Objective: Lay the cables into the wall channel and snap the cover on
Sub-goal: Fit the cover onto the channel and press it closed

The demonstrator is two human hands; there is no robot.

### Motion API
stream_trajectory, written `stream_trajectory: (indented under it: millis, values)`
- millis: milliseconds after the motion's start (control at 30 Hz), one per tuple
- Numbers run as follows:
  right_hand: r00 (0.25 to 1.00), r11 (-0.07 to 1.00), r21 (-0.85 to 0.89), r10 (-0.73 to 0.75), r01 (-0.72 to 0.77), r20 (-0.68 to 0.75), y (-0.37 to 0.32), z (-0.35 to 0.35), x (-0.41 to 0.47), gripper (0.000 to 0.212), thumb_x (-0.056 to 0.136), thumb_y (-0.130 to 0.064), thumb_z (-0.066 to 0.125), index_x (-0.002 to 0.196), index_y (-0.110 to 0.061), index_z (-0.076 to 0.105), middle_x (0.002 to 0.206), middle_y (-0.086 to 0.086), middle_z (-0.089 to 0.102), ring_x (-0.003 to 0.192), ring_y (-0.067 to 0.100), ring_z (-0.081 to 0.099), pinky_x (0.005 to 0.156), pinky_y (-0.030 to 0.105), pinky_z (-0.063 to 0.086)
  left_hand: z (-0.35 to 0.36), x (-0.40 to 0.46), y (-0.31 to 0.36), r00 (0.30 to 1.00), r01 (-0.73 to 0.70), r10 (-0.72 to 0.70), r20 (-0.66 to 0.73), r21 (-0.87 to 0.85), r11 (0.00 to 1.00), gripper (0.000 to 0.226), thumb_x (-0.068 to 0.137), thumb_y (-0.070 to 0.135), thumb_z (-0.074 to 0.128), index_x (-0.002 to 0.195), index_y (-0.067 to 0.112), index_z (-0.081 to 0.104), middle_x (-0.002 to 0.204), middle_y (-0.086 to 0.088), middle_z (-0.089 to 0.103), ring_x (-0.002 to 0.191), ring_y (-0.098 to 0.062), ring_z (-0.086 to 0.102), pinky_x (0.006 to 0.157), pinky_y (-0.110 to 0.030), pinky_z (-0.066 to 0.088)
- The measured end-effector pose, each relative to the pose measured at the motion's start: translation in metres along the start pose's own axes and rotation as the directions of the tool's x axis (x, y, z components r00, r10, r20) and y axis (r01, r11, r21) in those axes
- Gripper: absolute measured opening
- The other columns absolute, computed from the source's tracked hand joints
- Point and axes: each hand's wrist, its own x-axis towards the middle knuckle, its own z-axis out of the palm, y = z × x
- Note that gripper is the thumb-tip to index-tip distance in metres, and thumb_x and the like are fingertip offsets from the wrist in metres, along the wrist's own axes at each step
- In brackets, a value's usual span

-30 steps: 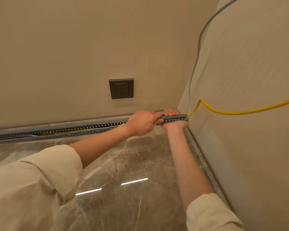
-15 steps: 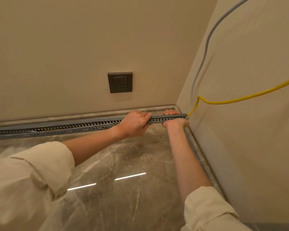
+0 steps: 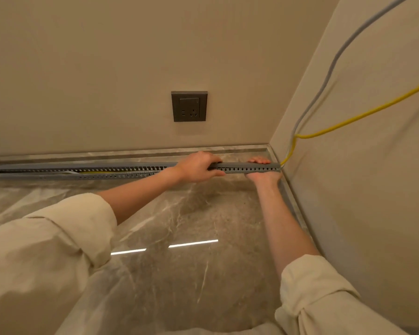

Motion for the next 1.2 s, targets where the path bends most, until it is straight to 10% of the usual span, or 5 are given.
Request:
stream_trajectory:
  millis: [267,467,633,833,1200]
  values:
    - [0.998,0.997,-0.051,-0.054,0.052,-0.028,-0.004,-0.005,0.017,0.046,0.094,-0.028,0.019,0.062,-0.013,0.048,0.051,0.006,0.055,0.054,0.02,0.05,0.063,0.025,0.044,0.003,-0.016,-0.035,0.98,0.201,-0.2,0.009,-0.051,0.978,0.026,0.084,0.034,0.064,0.095,0.01,0.064,0.091,-0.01,0.069,0.082,-0.028,0.061,0.071,-0.042,0.05]
    - [0.936,0.853,-0.412,-0.353,0.32,-0.004,0.01,0.0,0.019,0.031,0.095,-0.043,0.04,0.109,-0.018,0.053,0.117,0.006,0.058,0.103,0.026,0.058,0.092,0.034,0.044,0.022,-0.003,-0.028,0.961,0.247,-0.243,-0.128,0.015,0.969,0.02,0.084,0.03,0.063,0.09,0.011,0.062,0.089,-0.012,0.066,0.084,-0.03,0.059,0.063,-0.037,0.042]
    - [0.807,0.464,-0.816,-0.59,0.345,0.006,0.004,-0.012,0.032,0.052,0.088,-0.021,0.064,0.128,-0.005,0.036,0.127,0.013,0.054,0.105,0.025,0.06,0.086,0.039,0.055,0.035,0.004,-0.023,0.947,0.283,-0.273,-0.17,0.041,0.958,0.018,0.081,0.028,0.063,0.086,0.011,0.059,0.089,-0.013,0.063,0.083,-0.032,0.057,0.059,-0.034,0.036]
    - [0.789,0.501,-0.813,-0.608,0.295,-0.088,-0.002,-0.023,0.041,0.026,0.095,-0.033,0.05,0.106,-0.01,0.049,0.095,0.0,0.057,0.08,0.013,0.056,0.074,0.029,0.055,0.044,0.007,-0.02,0.937,0.328,-0.32,-0.138,0.038,0.944,0.023,0.083,0.031,0.064,0.099,0.014,0.063,0.097,-0.011,0.066,0.092,-0.031,0.059,0.072,-0.038,0.045]
    - [0.739,0.303,-0.938,-0.669,0.169,-0.082,0.022,-0.028,0.022,0.041,0.085,-0.003,0.052,0.125,0.003,0.043,0.126,0.019,0.054,0.111,0.031,0.058,0.078,0.027,0.046,0.054,0.009,-0.02,0.941,0.323,-0.318,-0.116,0.027,0.946,0.029,0.082,0.033,0.065,0.103,0.013,0.063,0.098,-0.01,0.066,0.091,-0.028,0.059,0.076,-0.037,0.046]
